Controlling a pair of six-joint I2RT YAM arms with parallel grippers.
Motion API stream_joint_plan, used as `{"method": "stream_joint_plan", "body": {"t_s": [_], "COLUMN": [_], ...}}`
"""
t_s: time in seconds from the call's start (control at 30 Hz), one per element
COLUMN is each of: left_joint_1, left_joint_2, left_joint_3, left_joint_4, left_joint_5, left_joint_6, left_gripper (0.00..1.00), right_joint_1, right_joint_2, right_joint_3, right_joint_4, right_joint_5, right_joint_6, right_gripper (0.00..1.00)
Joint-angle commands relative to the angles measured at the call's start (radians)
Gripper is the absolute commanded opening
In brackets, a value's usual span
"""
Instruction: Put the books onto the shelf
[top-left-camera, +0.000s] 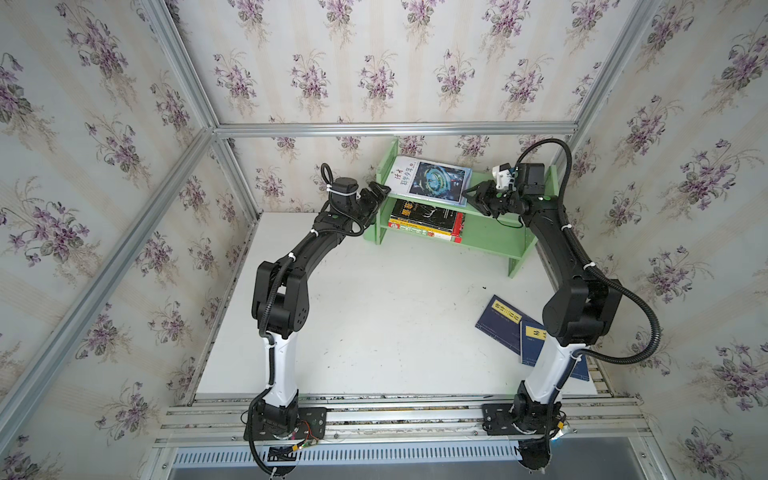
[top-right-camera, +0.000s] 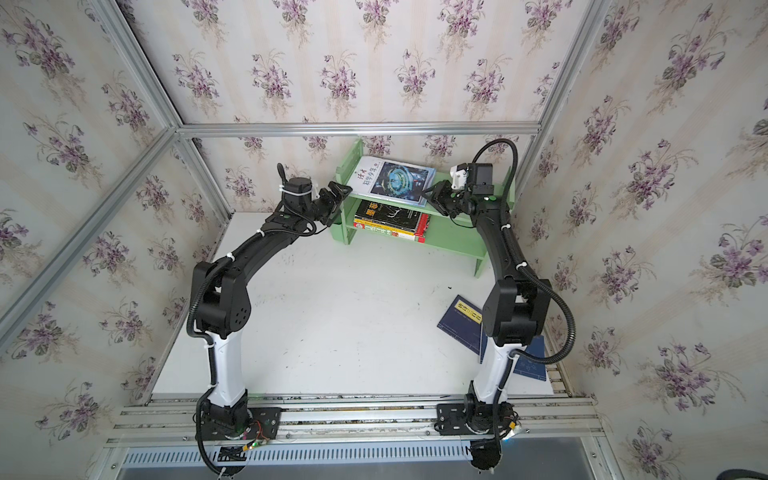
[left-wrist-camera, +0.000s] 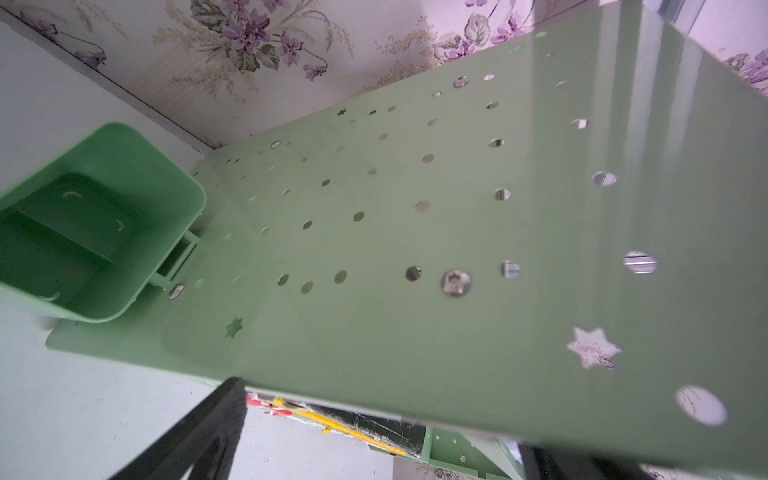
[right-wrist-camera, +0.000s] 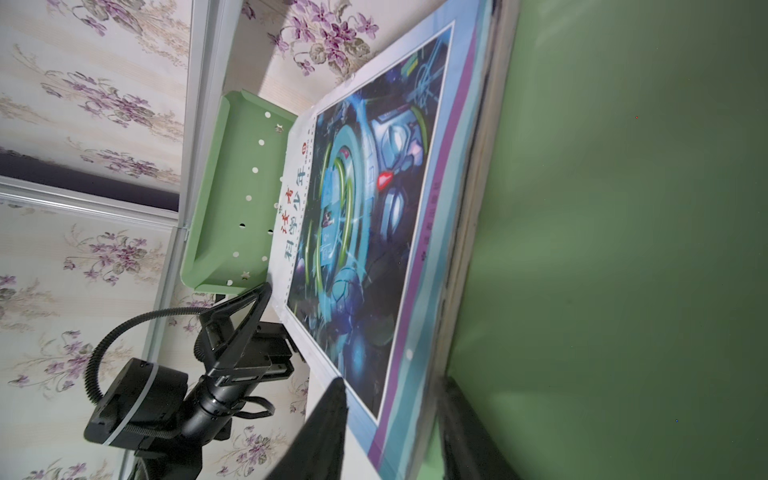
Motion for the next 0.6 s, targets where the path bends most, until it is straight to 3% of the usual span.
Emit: {"method": "stream_joint_plan", "body": {"t_s": [0.0, 0.33, 0.57], "left_joint_1": [-0.001, -0.001, -0.001], "left_joint_2": [0.008, -0.011, -0.017], "left_joint_3": [-0.006, -0.001, -0.008], "left_joint_4": [-0.135, -0.133, -0.133], "left_joint_5": [-0.019, -0.021, -0.01], "left_joint_6": [-0.004, 0.005, 0.009], "left_gripper": [0.99, 0.99, 0.99], "right_joint_1": [-0.001, 0.028, 0.067], "right_joint_2": [0.005, -0.009, 0.024], "right_joint_3": [0.015, 0.035, 0.081], "right_joint_4": [-0.143, -0.134, -0.227], "right_joint_5": [0.102, 0.084, 0.131], "right_joint_6": [-0.038, -0.099, -0.135], "right_gripper": [0.4, 0.42, 0.33]}}
